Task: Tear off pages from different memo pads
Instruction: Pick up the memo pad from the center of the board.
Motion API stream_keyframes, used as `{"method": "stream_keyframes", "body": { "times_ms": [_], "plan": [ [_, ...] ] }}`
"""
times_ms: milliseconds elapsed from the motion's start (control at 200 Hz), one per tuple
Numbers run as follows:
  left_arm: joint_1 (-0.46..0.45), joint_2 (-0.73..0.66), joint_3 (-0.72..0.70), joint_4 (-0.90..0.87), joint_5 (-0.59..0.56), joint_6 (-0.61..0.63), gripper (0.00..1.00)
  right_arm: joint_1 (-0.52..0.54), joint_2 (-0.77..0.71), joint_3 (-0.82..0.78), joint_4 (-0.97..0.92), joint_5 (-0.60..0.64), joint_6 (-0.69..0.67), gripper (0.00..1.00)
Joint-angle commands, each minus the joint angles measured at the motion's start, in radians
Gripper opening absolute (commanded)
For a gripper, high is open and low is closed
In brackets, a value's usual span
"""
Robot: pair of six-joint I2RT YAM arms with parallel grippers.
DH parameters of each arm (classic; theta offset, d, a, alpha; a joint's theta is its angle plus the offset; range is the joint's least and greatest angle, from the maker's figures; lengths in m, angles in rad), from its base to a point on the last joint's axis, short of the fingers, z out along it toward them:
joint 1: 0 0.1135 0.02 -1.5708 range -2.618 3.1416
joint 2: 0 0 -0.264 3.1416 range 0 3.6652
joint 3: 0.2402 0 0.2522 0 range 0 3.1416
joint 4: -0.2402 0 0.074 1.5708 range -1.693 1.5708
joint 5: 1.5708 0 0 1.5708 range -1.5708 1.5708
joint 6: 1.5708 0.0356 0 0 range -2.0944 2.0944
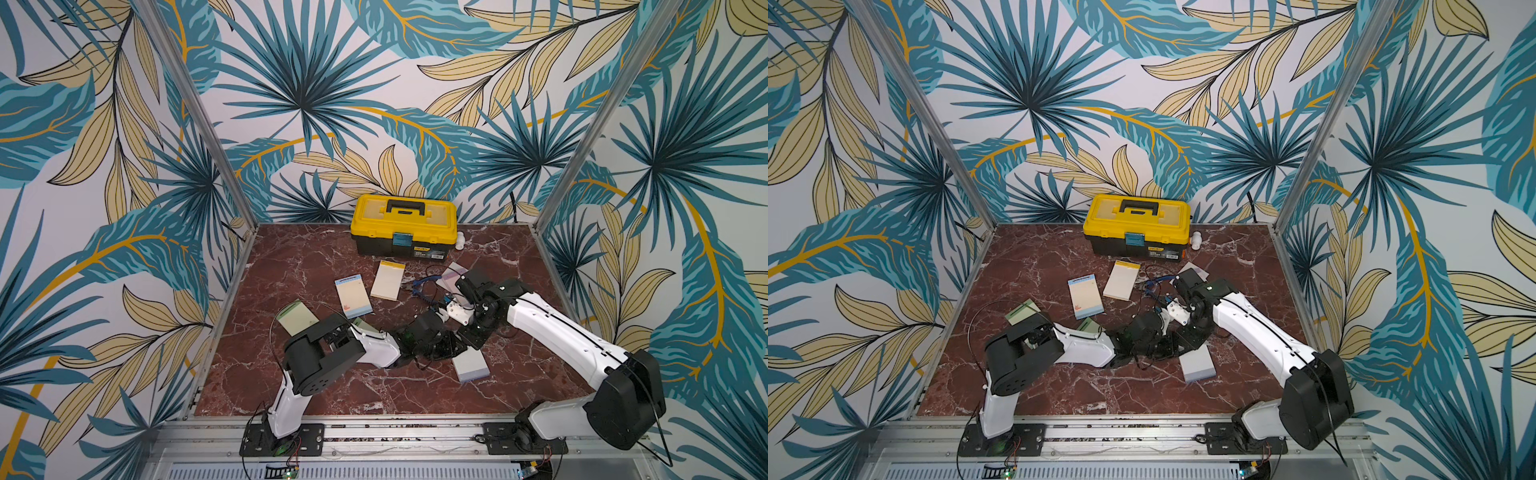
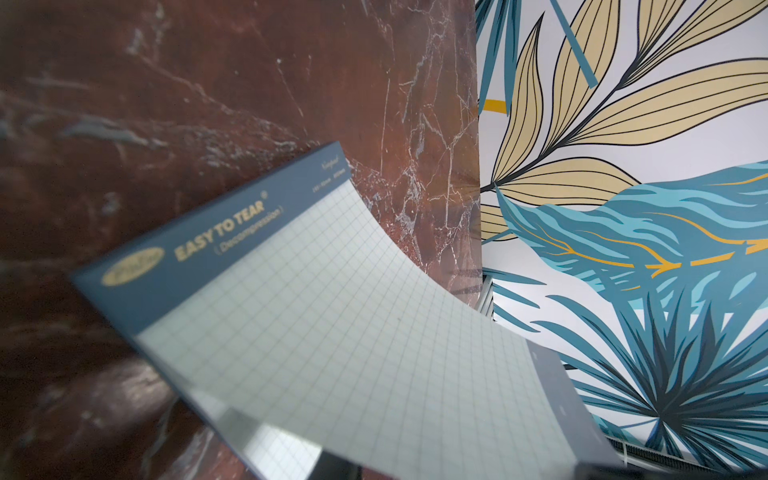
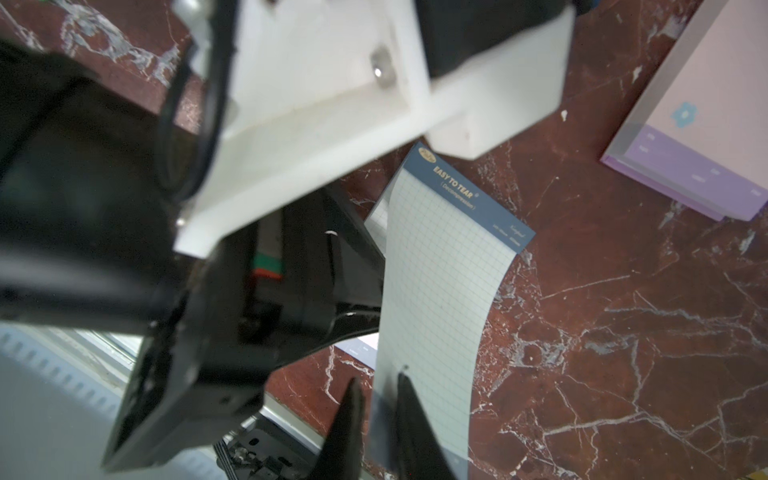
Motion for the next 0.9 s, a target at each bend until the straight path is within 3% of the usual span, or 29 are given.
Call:
{"method": "stream_keyframes", "body": {
  "times_ms": [0, 60, 200, 451, 586, 681, 791, 897],
  "plan": [
    [0.003, -0.045, -0.027, 0.039, -0.002, -0.003, 0.19, 0.004, -0.001, -0.033, 0.008, 0.021, -0.008, 0.11],
    [0.005, -0.071, -0.058, 0.021, 0.008, 0.003, 0.19, 0.004, -0.018, -0.038, 0.018, 0.033, -0.018, 0.00],
    [0.026, -0.185, -0.177, -0.021, 0.014, 0.022, 0.22, 0.005, -0.072, -0.029, 0.017, 0.047, -0.046, 0.00],
    [0.052, -0.432, -0.239, -0.352, -0.063, 0.247, 0.59, 0.004, -0.163, 0.027, 0.039, -0.027, -0.072, 0.00],
    [0.098, -0.507, -0.309, -0.279, -0.021, 0.292, 0.72, 0.004, -0.166, 0.085, 0.018, -0.103, -0.083, 0.00],
    [0.119, -0.567, -0.358, -0.228, -0.002, 0.352, 0.73, 0.005, -0.152, 0.139, -0.004, -0.148, -0.077, 0.00],
    [0.120, -0.617, -0.382, -0.231, 0.006, 0.474, 0.67, 0.004, -0.141, 0.194, -0.016, -0.197, -0.075, 0.00],
    [0.120, -0.617, -0.374, -0.246, -0.051, 0.565, 0.67, 0.004, -0.130, 0.236, -0.030, -0.240, -0.087, 0.00]
  ]
}}
